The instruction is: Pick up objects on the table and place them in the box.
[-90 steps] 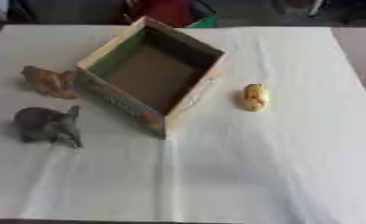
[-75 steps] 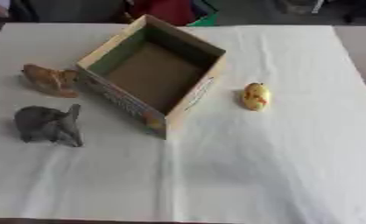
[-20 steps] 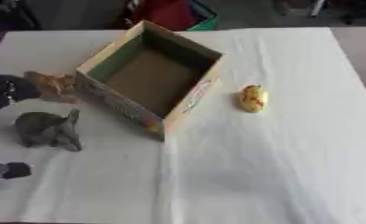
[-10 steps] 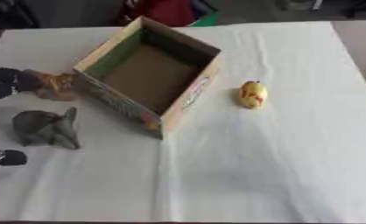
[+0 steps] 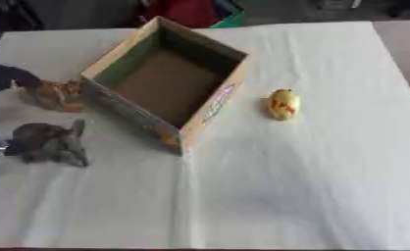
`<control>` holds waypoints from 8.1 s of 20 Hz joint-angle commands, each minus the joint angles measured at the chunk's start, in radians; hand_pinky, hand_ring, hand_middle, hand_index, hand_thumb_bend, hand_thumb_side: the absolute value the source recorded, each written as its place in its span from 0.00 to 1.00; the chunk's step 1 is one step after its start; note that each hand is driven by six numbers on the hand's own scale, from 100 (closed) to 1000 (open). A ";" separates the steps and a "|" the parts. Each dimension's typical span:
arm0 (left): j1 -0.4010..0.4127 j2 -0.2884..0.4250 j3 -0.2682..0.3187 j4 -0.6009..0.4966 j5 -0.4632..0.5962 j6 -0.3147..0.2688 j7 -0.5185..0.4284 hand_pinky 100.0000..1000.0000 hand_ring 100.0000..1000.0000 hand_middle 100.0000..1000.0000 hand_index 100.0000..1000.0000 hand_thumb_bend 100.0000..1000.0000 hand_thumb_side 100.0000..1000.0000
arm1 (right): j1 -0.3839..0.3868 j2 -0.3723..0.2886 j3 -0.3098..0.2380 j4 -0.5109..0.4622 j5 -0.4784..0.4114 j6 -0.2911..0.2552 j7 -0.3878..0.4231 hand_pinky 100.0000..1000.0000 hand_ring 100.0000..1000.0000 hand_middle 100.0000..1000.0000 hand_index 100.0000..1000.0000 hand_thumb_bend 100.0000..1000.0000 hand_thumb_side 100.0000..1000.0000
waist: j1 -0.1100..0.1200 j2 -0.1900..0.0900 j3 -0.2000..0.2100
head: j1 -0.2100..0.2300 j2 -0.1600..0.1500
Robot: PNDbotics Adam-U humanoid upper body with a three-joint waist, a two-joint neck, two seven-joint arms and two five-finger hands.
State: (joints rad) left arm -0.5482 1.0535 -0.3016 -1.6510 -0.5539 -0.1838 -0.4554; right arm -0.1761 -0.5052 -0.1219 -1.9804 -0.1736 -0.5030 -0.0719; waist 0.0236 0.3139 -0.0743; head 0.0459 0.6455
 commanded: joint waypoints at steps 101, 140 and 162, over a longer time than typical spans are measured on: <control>-0.161 -0.112 0.119 -0.085 0.214 0.235 -0.370 0.21 0.14 0.03 0.03 0.00 0.25 | 0.029 0.044 -0.030 -0.020 0.008 0.109 -0.082 0.67 1.00 0.54 0.81 0.00 0.95 | -0.016 -0.011 0.003 | 0.020 -0.032; -0.582 -0.514 0.037 0.433 0.026 0.208 0.026 0.24 0.17 0.02 0.02 0.00 0.26 | -0.045 0.046 -0.002 -0.020 -0.017 0.105 -0.054 0.67 1.00 0.53 0.81 0.00 0.96 | 0.019 0.042 -0.118 | 0.095 -0.085; -0.518 -0.544 0.021 0.565 -0.125 0.033 -0.032 0.53 0.64 0.64 0.79 0.05 0.51 | -0.049 0.054 -0.006 -0.020 -0.041 0.127 -0.046 0.67 1.00 0.53 0.81 0.00 0.96 | 0.025 0.059 -0.129 | 0.086 -0.076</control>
State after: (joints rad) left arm -1.0496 0.4924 -0.2945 -1.0786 -0.6706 -0.1369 -0.4739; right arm -0.2194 -0.4352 -0.1172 -1.9804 -0.2054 -0.3783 -0.1183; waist 0.0531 0.3902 -0.2019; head 0.1331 0.5705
